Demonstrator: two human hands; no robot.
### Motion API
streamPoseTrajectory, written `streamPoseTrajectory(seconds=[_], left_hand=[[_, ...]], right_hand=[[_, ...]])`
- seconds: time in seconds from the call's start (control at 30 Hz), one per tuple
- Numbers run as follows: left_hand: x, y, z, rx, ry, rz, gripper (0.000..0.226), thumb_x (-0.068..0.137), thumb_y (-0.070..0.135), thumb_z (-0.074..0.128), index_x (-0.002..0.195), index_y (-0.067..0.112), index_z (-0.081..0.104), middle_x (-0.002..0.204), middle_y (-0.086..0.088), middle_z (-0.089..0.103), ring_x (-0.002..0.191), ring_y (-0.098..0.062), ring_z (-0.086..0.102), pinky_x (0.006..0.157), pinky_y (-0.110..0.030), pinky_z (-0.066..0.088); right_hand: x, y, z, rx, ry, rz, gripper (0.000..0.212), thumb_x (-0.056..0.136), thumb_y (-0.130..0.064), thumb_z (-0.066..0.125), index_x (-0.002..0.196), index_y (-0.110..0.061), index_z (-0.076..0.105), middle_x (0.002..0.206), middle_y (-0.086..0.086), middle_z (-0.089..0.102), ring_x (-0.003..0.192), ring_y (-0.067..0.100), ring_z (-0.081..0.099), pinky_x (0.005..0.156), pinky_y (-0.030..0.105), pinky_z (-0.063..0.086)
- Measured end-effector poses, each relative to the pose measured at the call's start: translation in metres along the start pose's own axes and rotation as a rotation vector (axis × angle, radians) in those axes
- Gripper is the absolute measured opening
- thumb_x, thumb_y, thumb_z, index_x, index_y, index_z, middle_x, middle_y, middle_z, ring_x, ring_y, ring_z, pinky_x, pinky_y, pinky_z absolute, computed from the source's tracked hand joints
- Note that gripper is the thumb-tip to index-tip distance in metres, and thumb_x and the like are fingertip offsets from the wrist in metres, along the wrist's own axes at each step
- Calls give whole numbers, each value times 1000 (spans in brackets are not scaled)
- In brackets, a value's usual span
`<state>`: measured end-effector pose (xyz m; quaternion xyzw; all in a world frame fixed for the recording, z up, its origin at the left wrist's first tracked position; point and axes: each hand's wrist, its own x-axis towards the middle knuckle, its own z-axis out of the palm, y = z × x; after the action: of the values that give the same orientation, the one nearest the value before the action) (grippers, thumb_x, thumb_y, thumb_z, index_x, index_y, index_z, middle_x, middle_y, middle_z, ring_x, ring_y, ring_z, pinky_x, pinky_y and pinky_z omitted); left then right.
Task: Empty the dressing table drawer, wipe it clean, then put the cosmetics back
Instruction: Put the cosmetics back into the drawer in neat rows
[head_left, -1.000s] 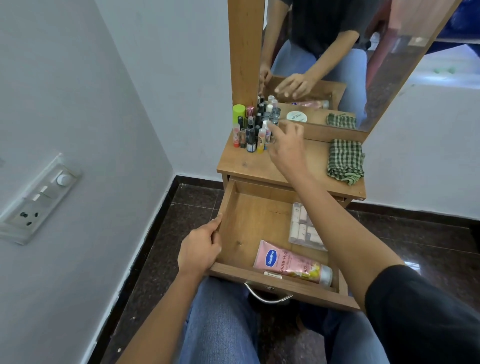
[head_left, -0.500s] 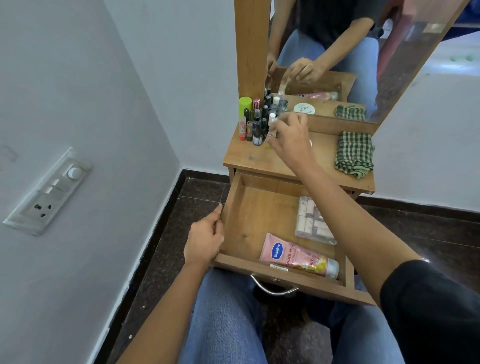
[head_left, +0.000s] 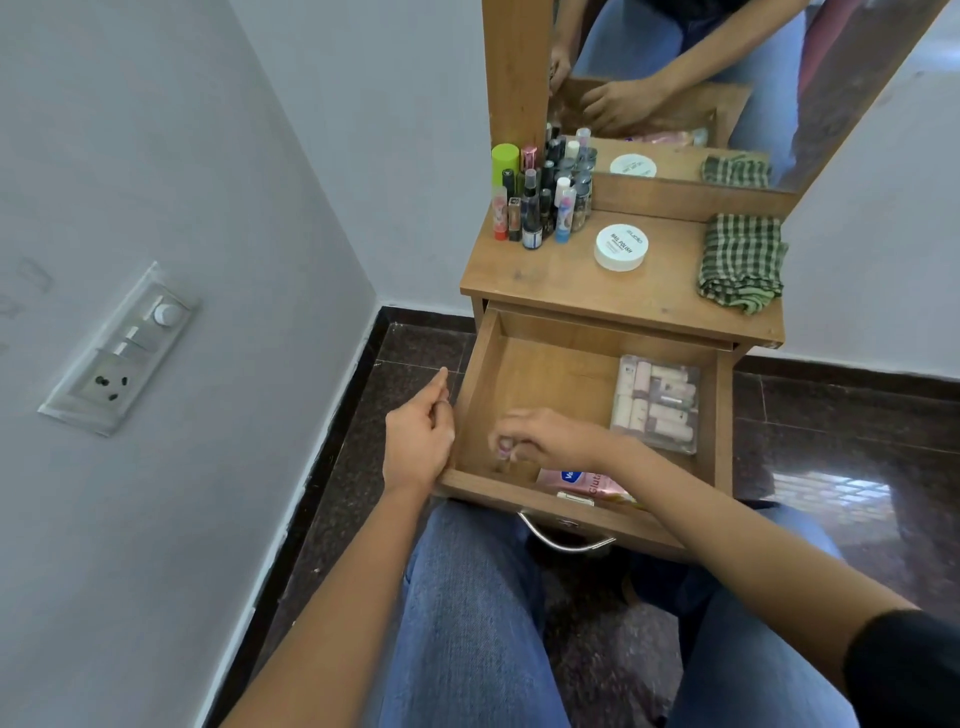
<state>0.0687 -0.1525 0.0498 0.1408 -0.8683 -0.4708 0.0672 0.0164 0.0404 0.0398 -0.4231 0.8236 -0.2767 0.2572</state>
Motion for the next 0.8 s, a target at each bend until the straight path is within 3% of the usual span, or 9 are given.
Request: streamPoseTrajectory(seconds=[0.17, 0.33, 0.4, 0.5, 0.7, 0.8], left_hand=[[1, -2, 1, -14, -5, 11, 41, 96, 8, 48, 137, 15, 54, 126, 2, 64, 106, 3, 59, 93, -12, 43], [3, -4, 2, -43, 9, 10, 41, 96, 8, 49, 136, 14, 55, 127, 1, 64, 112, -4, 61, 102, -31, 48], [2, -3, 1, -47, 13, 1, 41, 96, 9, 49, 136, 14, 55, 128, 1, 63, 112, -5, 61, 102, -32, 48], [3, -3, 1, -37, 16, -8, 40, 96, 10, 50, 135, 15, 55, 127, 2, 64, 110, -5, 62, 101, -29, 48], [1, 2, 0, -11, 15, 1, 39, 96, 12, 50, 135, 17, 56, 108, 17, 67, 89, 6, 61, 83, -10, 46], [-1, 5, -2, 65, -13, 5, 40, 98, 18, 49, 137, 21, 54, 65, 21, 53, 58, 4, 50, 58, -12, 45]], right_hand=[[6, 3, 7, 241, -35, 137, 22, 87, 2, 58, 101, -14, 61, 94, -10, 61, 80, -6, 57, 75, 11, 44], [18, 5, 17, 399, -55, 240, 26, 84, 9, 60, 103, -8, 65, 97, 6, 68, 82, 6, 62, 80, 20, 51], [24, 4, 21, 415, -11, 266, 25, 84, 6, 63, 106, -3, 64, 101, 11, 68, 85, 10, 63, 84, 22, 51], [31, 1, 27, 464, 45, 300, 23, 82, 4, 67, 104, -3, 64, 97, 6, 67, 82, 7, 61, 81, 19, 50], [39, -6, 33, 473, 94, 354, 20, 83, -1, 69, 102, -6, 65, 92, 2, 66, 83, 11, 60, 68, 12, 47], [38, -8, 32, 480, 98, 363, 24, 84, 1, 67, 108, -1, 63, 104, 13, 68, 88, 13, 60, 68, 9, 48]])
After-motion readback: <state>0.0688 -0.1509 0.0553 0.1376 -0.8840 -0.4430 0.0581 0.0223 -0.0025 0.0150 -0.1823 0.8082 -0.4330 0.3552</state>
